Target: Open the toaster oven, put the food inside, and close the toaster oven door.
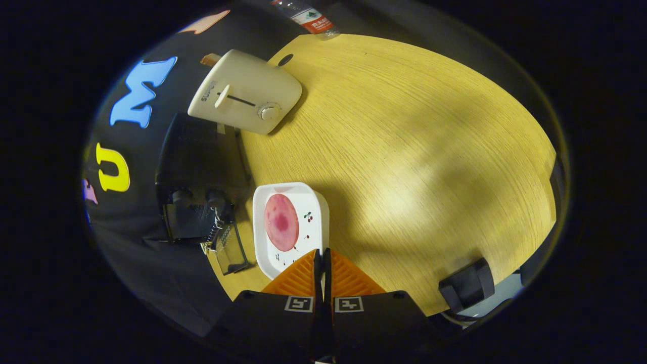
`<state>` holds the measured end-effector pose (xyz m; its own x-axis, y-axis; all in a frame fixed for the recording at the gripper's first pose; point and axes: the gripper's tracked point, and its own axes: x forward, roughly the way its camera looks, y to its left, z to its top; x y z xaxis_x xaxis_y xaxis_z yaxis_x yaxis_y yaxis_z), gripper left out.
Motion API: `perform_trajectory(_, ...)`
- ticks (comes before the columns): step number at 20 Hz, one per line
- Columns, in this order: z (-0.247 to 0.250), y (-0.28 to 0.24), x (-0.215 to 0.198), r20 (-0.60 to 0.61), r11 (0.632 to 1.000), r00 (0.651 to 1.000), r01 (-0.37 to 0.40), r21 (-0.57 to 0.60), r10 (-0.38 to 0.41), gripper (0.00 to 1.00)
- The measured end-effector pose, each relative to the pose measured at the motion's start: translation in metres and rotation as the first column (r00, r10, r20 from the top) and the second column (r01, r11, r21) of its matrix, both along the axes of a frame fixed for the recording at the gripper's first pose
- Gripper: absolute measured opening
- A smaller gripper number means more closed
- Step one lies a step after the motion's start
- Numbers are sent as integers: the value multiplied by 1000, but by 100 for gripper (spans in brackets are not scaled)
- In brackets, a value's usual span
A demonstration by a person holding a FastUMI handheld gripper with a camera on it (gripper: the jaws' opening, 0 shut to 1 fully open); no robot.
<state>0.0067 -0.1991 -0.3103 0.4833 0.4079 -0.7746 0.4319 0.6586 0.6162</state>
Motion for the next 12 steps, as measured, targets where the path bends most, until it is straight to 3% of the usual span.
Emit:
perform_trajectory(7,33,15,-40,75,994,993,87,67,-92,2)
perform_trajectory(12,60,54,-61,137,993,987,73,93,-85,2)
